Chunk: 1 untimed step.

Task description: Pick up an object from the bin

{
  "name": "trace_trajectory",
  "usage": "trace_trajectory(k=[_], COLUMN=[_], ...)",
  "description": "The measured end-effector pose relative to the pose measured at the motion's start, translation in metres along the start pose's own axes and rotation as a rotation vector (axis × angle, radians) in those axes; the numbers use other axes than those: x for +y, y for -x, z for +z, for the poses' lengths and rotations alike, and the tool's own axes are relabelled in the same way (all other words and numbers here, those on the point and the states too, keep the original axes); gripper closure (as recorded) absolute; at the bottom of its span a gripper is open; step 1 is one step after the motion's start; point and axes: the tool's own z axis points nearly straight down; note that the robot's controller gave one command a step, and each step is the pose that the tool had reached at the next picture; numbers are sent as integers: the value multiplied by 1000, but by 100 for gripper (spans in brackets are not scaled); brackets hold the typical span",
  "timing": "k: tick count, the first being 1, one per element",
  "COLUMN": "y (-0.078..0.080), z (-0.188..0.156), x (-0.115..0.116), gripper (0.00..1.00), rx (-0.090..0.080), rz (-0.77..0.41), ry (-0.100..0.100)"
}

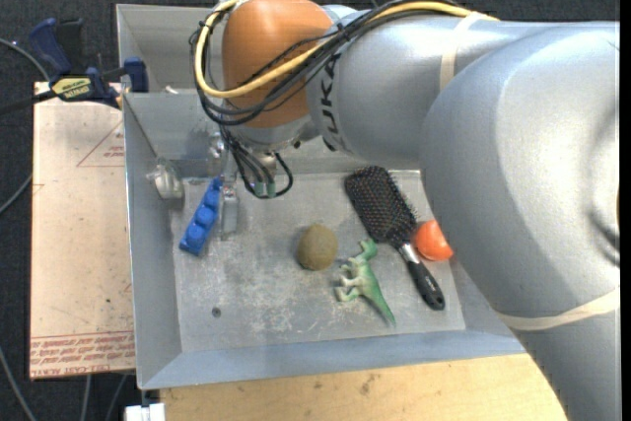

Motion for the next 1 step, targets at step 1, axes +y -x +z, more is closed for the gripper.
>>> trace_trajectory(k=[1], y=[1], z=[-5], x=[-1], gripper=[0], rx=[-6], rz=[3], ry=[1])
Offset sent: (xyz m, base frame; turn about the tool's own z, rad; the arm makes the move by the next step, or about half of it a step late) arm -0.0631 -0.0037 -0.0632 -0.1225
